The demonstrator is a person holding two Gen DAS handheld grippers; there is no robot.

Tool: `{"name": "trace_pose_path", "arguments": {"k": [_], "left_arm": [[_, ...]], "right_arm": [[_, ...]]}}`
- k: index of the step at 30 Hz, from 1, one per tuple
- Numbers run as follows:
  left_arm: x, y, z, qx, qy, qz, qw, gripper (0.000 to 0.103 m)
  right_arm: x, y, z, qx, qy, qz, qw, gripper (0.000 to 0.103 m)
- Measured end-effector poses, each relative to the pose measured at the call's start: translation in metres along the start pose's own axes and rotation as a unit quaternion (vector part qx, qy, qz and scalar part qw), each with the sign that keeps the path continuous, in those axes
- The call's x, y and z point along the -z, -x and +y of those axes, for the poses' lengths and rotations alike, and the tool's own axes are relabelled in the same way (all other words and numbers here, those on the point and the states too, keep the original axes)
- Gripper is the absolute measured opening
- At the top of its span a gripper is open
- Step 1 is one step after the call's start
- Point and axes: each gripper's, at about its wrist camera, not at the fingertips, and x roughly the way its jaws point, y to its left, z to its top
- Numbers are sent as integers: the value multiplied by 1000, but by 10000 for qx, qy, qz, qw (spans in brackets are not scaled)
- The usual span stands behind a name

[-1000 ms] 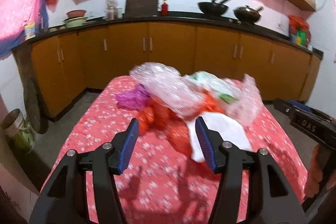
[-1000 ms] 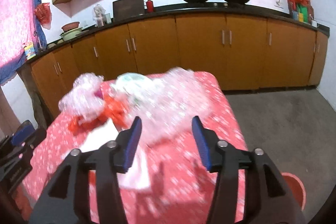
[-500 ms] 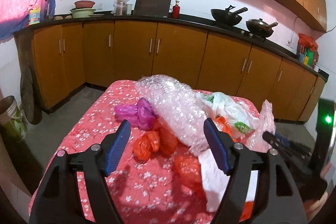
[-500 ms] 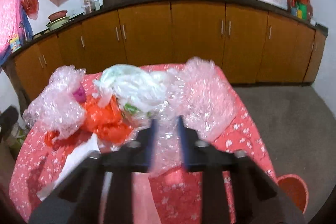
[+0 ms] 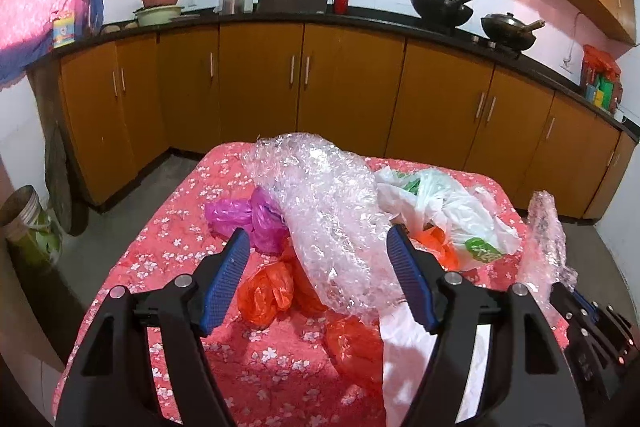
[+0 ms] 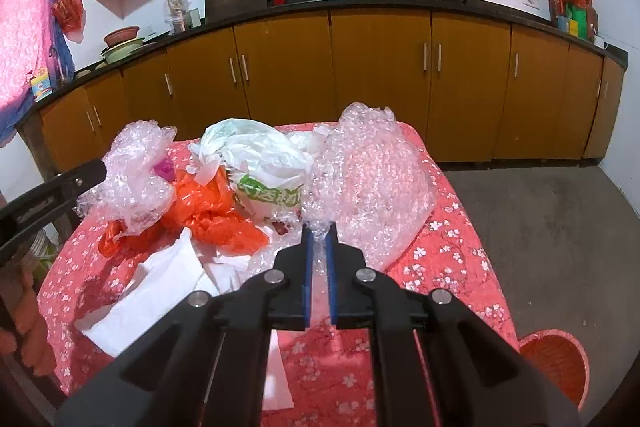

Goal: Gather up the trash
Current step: 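Return to the table and grasp bubble wrap with both tools, then carry the bubble wrap pieces to the orange basket and release them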

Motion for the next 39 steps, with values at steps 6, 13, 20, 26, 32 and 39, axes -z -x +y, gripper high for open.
{"name": "trace_pose_path", "arguments": {"k": [6,13,20,26,32,39], "left_arm": [[-1,-19,4,80,182,471,9987,34],[-2,-3,6,181,50,342,9992,7],[-20,35,0,354,-102,-93,9993,6],[-26,59,-7,527,-191,-277,9980,6],[-29,80,-26,820,-348,-387,9953,6],[-22,98,-59,1163,-601,-454,9904,6]], "right_arm": [[0,8,-4,40,39,-55,10000,8],[-5,28,-11,62,34,-278,9996,8],[-11,51,-19,83,-6,-490,9988,7],[-13,71,-26,122,-14,-649,9978,7],[-14,92,-38,227,-38,-805,9965,7],[-14,116,-61,461,-123,-931,9945,7]]}}
